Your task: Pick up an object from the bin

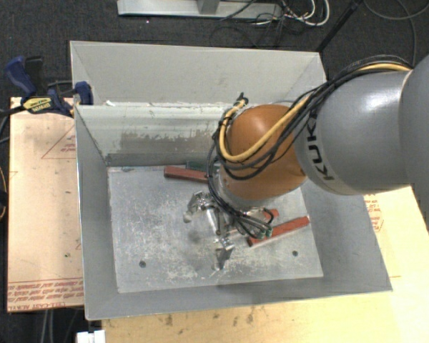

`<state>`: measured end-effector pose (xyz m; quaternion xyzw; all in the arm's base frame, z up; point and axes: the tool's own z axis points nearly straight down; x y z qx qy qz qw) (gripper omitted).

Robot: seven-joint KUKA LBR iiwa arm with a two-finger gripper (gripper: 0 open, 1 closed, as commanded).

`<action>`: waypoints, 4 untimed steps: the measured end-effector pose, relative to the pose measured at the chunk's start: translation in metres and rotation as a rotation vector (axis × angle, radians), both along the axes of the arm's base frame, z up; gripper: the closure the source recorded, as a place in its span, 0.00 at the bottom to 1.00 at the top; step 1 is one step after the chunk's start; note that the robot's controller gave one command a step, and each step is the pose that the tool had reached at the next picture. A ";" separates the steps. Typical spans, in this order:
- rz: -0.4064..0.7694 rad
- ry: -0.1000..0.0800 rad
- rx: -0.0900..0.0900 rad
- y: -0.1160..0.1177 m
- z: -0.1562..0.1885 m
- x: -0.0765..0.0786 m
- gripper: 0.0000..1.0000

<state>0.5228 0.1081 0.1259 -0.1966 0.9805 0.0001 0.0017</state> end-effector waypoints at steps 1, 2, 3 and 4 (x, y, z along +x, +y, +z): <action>0.318 0.003 0.003 -0.044 0.019 0.038 0.00; 0.293 -0.004 -0.001 -0.078 0.012 0.044 0.00; 0.317 -0.050 0.008 -0.066 -0.039 0.054 1.00; 0.317 -0.050 0.009 -0.066 -0.039 0.054 1.00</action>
Offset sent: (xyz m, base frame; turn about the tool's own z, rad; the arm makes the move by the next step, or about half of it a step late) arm 0.0320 -0.0907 -0.0059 -0.2772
